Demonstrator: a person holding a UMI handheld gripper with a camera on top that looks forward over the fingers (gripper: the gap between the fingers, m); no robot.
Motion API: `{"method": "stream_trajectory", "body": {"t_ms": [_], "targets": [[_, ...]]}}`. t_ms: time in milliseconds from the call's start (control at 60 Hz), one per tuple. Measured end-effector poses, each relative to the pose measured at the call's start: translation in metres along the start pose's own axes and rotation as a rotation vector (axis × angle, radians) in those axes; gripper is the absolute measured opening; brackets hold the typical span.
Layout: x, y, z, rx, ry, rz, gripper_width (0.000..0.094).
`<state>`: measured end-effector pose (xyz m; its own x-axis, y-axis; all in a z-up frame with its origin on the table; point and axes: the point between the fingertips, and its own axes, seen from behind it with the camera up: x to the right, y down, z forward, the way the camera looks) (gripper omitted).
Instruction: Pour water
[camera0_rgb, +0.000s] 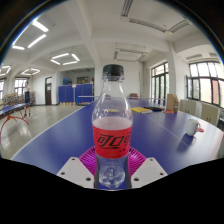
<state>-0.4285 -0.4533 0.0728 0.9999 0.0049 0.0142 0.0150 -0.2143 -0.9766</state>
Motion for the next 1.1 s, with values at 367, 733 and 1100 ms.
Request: {"method": "stream_trajectory", "body": {"t_ms": [367, 733, 1100], "targets": [[-0.008, -0.068, -0.016, 0.072, -0.140, 0.130, 0.0281], [0.125, -0.301, -0.025, 0.304, -0.604, 1.043, 0.0282], [0.347, -0.265, 0.091, 0.334, -0.849, 2.118, 0.0280]]}}
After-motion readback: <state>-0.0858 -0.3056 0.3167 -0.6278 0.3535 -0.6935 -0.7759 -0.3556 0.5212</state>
